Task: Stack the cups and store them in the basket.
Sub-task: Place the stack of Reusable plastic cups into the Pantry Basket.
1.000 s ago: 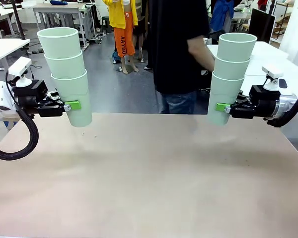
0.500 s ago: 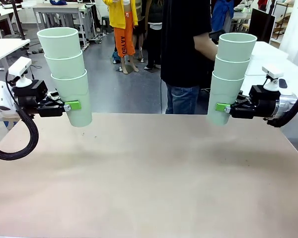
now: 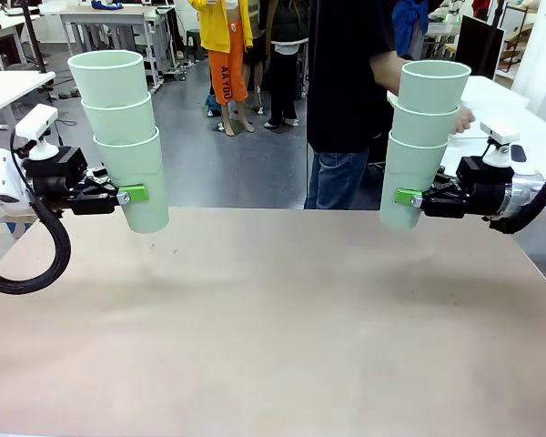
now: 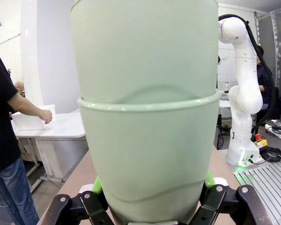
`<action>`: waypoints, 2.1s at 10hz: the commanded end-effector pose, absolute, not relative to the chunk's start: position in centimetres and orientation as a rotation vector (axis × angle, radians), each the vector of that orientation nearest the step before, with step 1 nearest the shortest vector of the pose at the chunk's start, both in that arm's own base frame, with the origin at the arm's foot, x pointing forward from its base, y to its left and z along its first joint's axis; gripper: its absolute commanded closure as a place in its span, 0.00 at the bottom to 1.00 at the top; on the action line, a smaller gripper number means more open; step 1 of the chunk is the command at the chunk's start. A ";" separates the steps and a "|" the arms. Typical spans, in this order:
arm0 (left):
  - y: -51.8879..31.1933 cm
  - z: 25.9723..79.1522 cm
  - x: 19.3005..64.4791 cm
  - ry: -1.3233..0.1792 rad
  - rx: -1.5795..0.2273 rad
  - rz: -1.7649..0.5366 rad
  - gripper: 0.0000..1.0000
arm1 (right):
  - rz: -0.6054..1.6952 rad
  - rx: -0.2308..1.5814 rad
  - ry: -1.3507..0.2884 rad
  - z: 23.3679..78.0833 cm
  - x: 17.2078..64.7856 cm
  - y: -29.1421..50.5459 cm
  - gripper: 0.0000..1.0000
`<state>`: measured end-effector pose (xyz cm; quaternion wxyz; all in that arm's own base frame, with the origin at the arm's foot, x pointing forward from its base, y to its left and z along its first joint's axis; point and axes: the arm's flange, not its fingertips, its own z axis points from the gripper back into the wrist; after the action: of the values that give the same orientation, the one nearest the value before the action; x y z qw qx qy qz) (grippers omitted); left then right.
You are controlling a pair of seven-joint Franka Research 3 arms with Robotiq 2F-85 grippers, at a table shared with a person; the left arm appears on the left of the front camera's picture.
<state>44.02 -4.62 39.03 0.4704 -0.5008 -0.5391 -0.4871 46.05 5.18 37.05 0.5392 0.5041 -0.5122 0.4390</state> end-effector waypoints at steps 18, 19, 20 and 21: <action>-4.7 39.6 43.9 -1.325 -1.232 -1.193 0.15 | 1.052 1.196 -1.224 37.5 46.0 5.3 0.16; -4.7 39.6 43.9 -1.325 -1.232 -1.193 0.15 | 1.052 1.196 -1.224 37.5 46.0 5.3 0.16; -4.7 39.6 43.9 -1.325 -1.232 -1.193 0.15 | 1.052 1.196 -1.224 37.5 46.0 5.3 0.16; -4.7 39.6 43.9 -1.325 -1.232 -1.193 0.15 | 1.052 1.196 -1.224 37.5 46.0 5.3 0.16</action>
<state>44.02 -4.62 39.03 0.4704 -0.5008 -0.5391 -0.4871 46.05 5.18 37.05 0.5392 0.5041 -0.5122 0.4390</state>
